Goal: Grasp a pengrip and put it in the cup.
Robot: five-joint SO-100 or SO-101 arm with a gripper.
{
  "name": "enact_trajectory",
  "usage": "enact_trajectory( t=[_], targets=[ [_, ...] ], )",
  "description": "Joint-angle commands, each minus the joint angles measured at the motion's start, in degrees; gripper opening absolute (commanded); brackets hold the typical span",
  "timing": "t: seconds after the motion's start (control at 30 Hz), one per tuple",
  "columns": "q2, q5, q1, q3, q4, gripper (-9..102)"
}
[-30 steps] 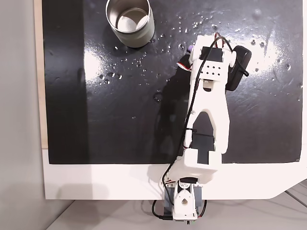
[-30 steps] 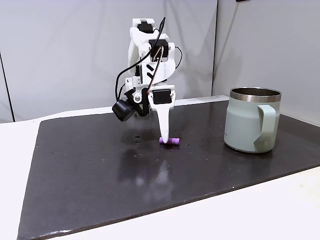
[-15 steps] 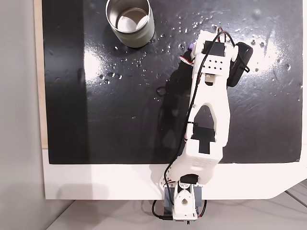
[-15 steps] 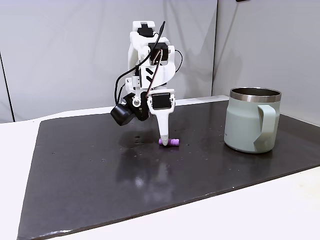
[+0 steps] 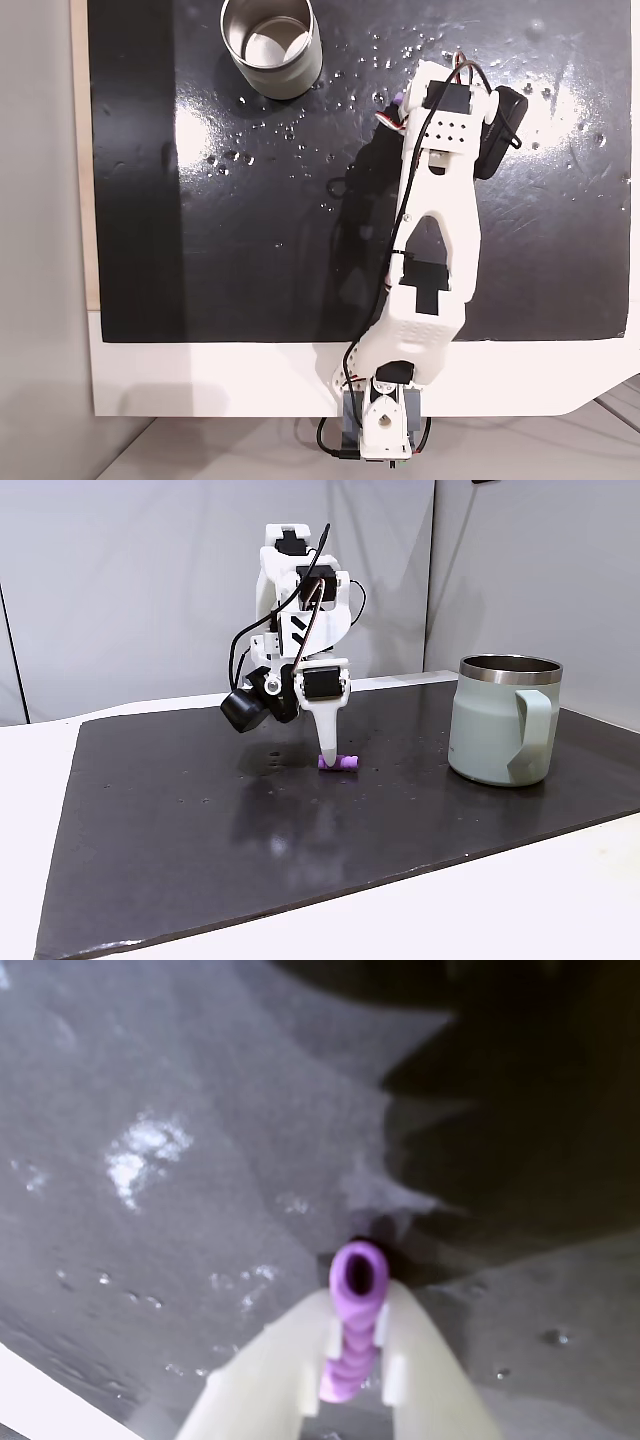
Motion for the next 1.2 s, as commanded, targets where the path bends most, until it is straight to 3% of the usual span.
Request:
enact_trajectory(
  t=[0.0,0.57,1.17],
  targets=[
    [3.0,0.2,0.9,-3.3,2.3,3],
    [28.6,-0.7,-8.1,-7.1,8.3,2],
    [21.5,5.4,-20.3,-20.0,2.1,2]
  ],
)
